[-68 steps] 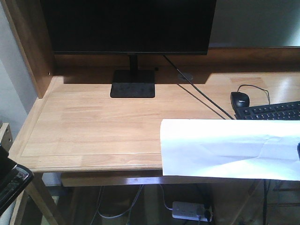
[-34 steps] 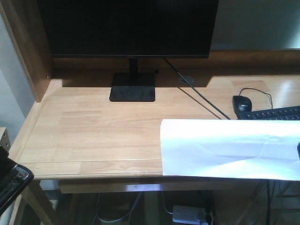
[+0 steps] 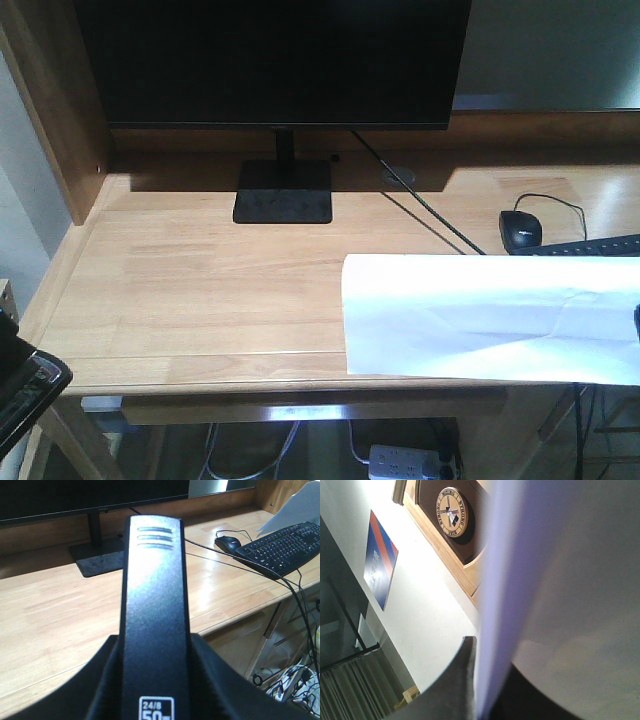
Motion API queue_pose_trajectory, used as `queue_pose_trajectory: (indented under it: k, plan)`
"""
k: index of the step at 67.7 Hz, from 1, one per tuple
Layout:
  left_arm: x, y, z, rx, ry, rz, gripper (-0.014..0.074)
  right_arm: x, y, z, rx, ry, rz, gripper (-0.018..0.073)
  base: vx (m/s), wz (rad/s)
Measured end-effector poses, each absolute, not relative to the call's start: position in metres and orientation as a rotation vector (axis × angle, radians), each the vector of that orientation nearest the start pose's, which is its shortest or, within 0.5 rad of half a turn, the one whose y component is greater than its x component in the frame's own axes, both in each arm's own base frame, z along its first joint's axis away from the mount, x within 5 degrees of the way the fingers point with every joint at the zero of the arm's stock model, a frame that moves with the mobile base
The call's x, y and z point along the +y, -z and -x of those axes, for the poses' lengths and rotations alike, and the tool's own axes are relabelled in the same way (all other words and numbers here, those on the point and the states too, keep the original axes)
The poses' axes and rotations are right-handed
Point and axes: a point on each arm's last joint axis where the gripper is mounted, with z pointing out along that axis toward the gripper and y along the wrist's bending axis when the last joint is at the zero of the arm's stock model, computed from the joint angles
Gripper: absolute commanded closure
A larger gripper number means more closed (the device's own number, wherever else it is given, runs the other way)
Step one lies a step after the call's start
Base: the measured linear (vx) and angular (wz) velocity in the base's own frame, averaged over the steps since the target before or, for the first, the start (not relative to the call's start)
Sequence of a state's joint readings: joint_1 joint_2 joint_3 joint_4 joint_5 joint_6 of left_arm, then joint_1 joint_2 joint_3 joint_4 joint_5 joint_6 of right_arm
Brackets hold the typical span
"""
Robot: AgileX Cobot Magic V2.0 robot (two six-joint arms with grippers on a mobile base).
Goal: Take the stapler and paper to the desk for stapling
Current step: 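Position the base at the desk in front of the monitor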
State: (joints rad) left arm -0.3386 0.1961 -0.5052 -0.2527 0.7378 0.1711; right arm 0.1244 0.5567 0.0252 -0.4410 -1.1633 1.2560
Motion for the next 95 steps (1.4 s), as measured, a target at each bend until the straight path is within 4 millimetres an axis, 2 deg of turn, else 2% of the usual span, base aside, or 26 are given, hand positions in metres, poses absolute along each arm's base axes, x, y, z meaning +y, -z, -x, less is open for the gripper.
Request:
queue_pose_trajectory:
  k: [95]
  plan:
    - [-0.0272, -0.3042, -0.0311, 1.865, 0.402, -0.419, 0.0603, 0.0452, -0.2546, -0.0744, 1.073, -1.276, -0.098, 0.0566, 0.03, 0.00]
